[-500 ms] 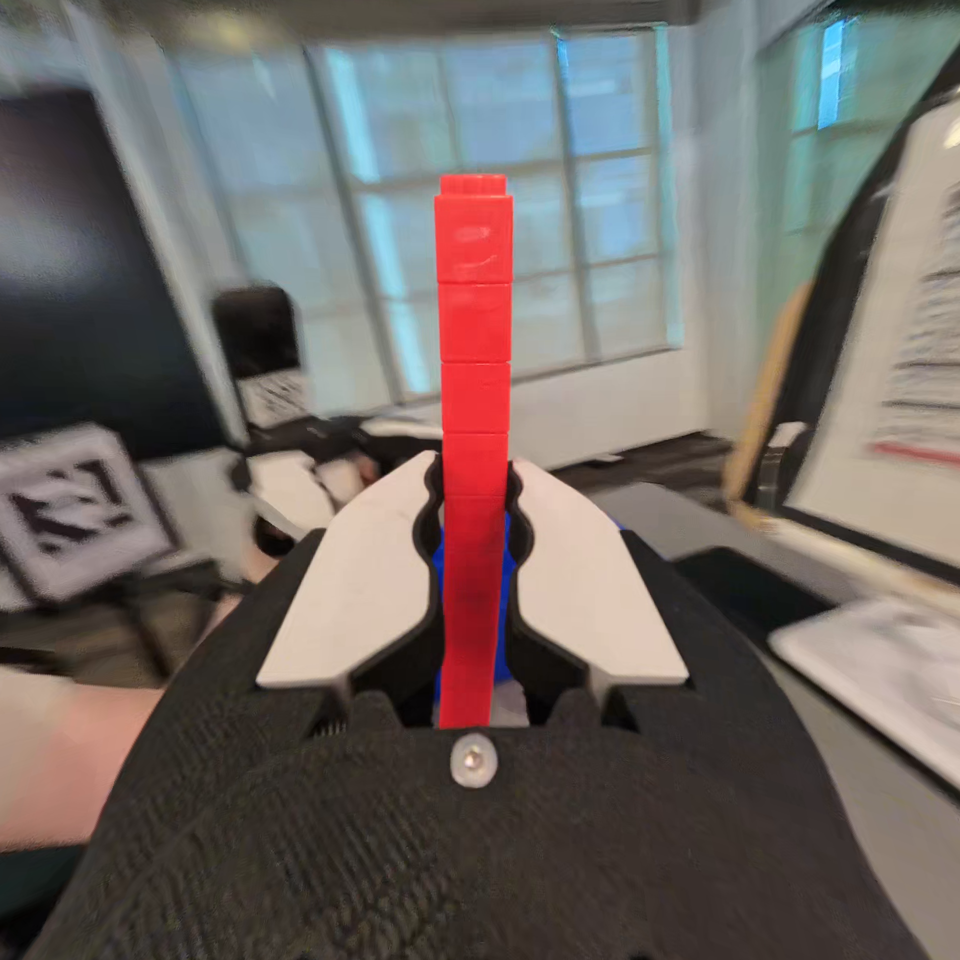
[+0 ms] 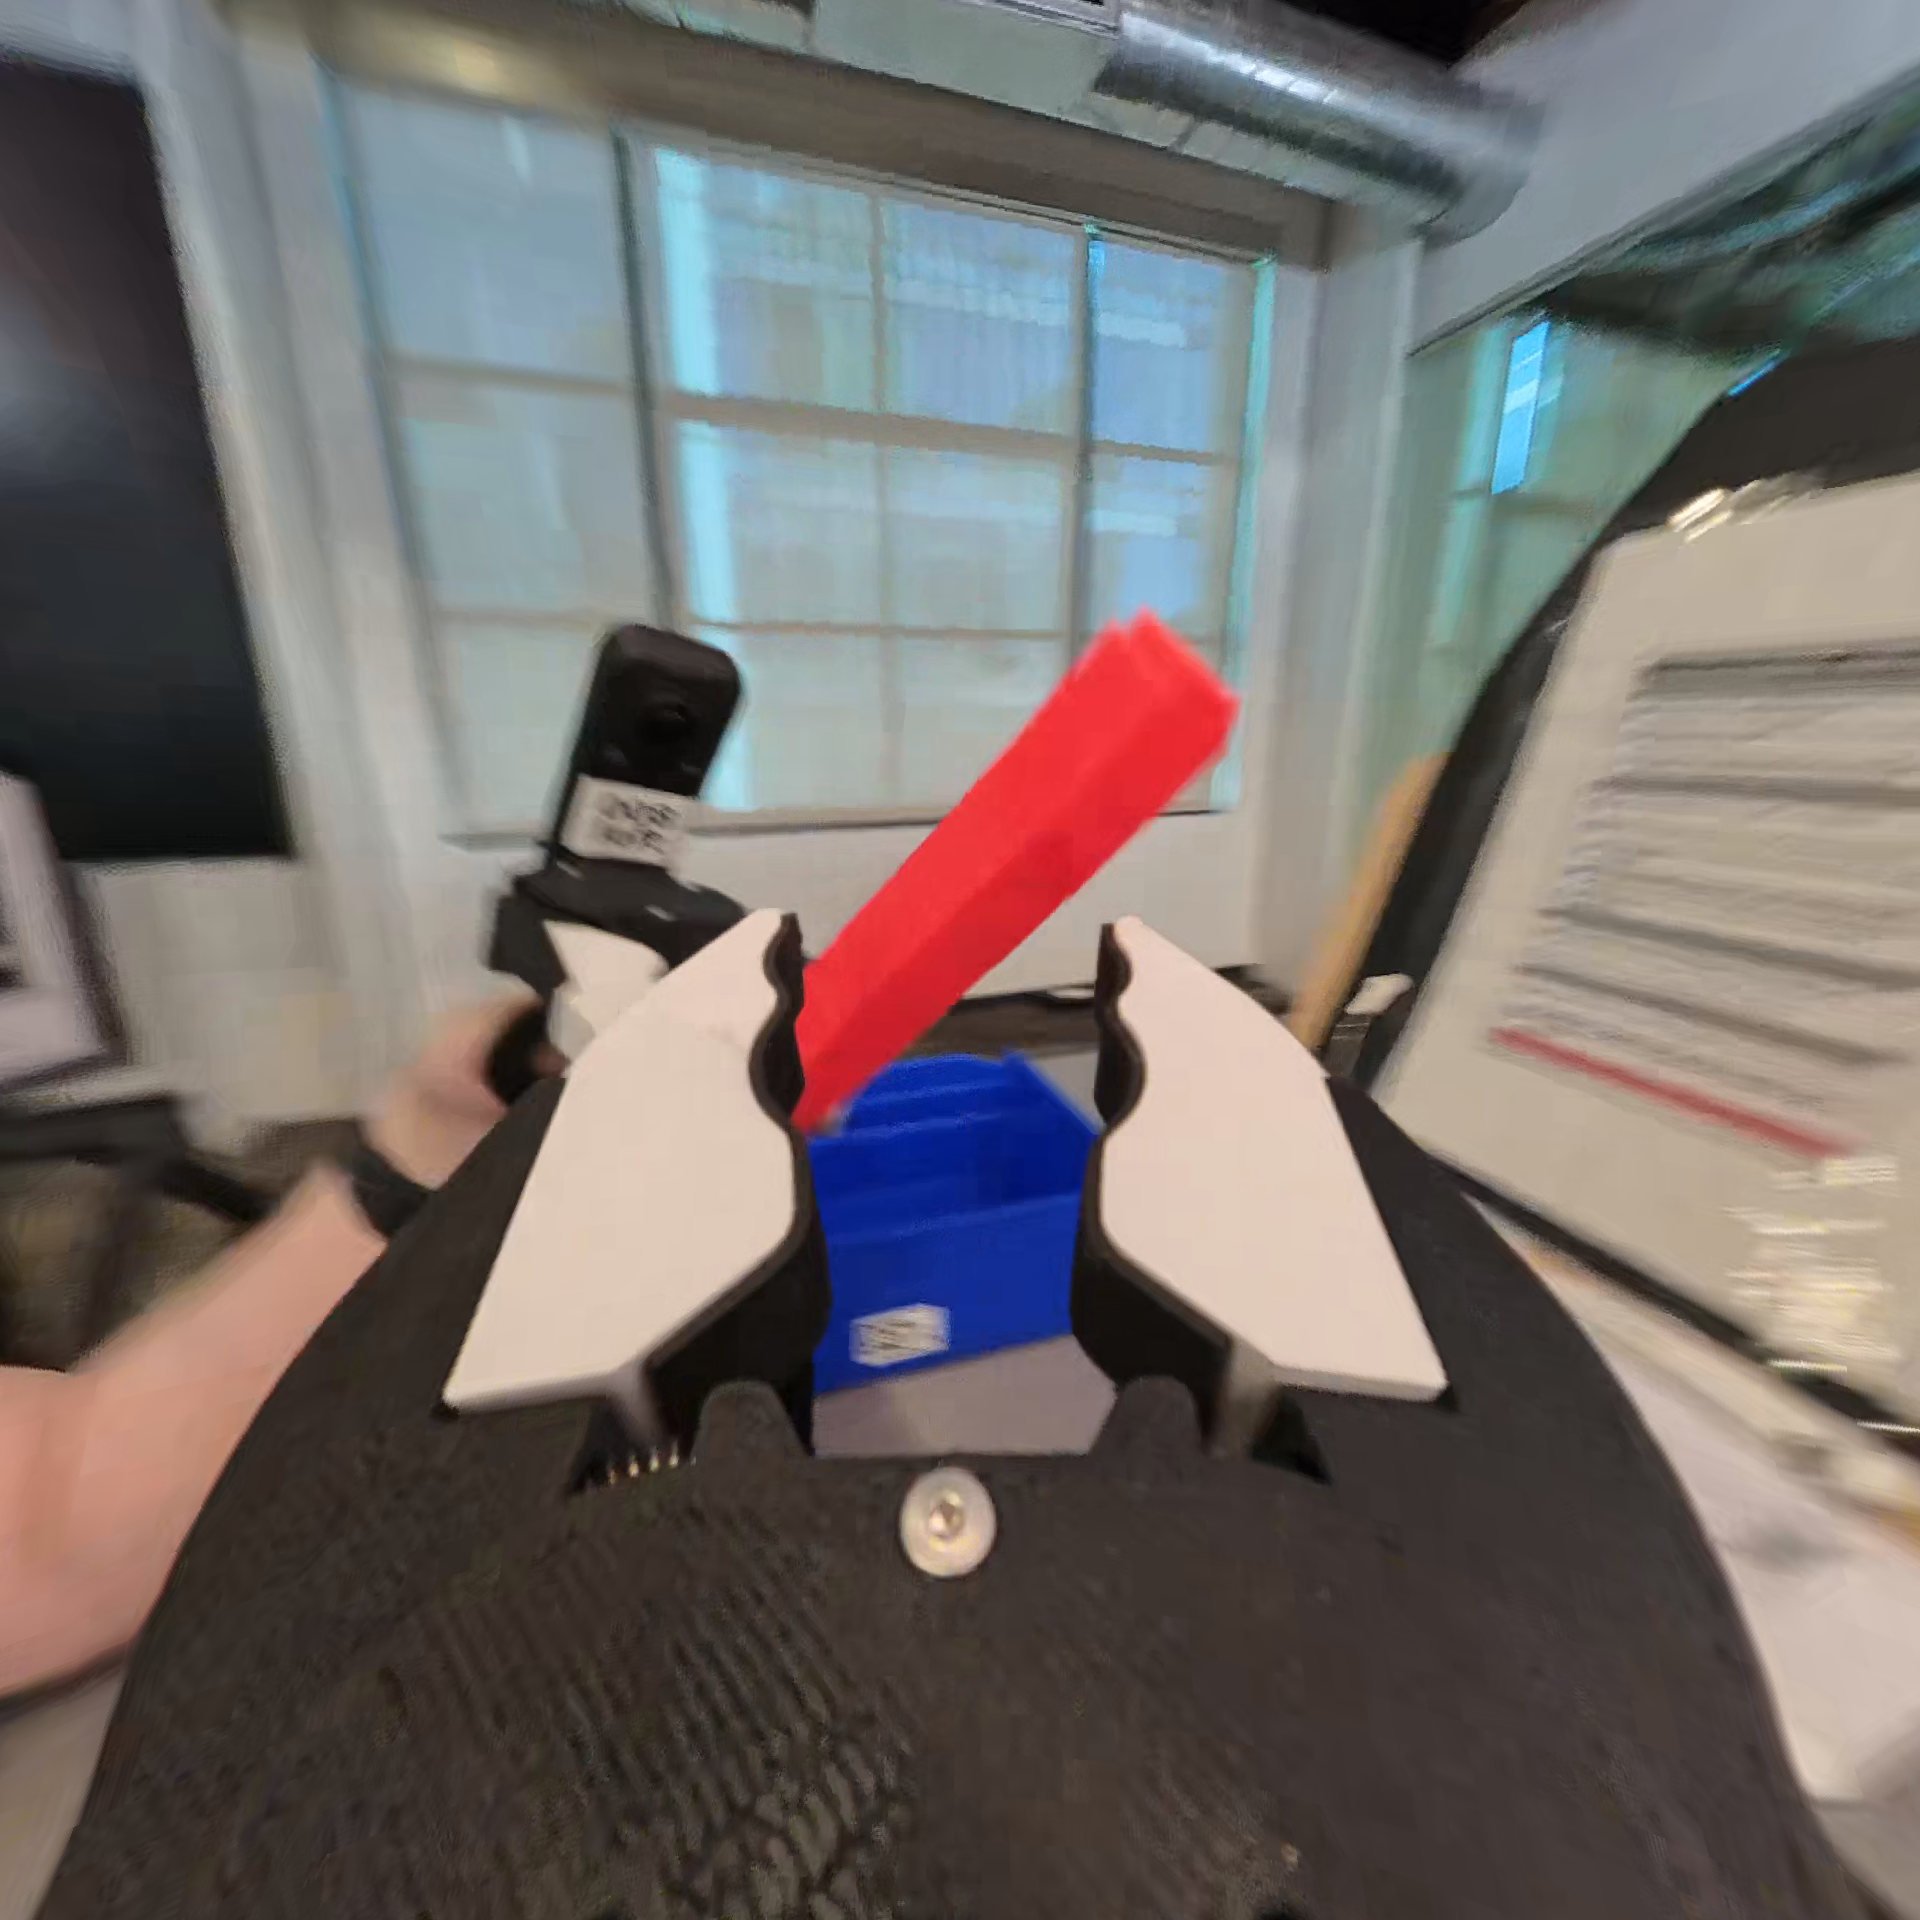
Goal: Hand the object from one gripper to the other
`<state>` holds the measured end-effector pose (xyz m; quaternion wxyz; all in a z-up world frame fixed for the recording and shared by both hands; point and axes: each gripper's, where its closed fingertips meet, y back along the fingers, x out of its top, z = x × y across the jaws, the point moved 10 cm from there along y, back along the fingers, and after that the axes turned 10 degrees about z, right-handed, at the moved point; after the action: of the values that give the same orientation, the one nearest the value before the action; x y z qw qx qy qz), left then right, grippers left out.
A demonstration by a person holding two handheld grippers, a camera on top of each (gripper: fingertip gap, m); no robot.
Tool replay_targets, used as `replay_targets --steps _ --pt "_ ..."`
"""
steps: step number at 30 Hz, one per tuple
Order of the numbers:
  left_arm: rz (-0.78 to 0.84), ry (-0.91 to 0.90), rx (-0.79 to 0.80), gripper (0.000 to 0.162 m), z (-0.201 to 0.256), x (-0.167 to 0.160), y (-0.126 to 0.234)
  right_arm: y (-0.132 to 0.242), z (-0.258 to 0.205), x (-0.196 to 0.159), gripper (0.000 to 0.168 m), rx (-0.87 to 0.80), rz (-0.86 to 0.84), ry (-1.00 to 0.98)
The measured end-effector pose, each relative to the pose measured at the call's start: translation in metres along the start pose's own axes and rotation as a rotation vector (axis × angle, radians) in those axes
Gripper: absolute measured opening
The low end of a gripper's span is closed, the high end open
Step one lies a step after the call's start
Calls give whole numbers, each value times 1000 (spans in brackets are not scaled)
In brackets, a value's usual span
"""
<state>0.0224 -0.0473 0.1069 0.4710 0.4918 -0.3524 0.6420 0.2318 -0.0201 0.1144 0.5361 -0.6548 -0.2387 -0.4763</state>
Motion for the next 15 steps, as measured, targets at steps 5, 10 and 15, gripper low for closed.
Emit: replay_targets --steps 5,10,15 --pt "21 230 -37 22 -11 4 16 5 -30 3 58 -55 -51 832" --pt "7 296 -43 22 -16 0 14 -11 -60 -30 54 50 -175 1253" --pt "-8 350 -78 22 -16 -4 8 -17 -58 -49 49 28 -255 1441"
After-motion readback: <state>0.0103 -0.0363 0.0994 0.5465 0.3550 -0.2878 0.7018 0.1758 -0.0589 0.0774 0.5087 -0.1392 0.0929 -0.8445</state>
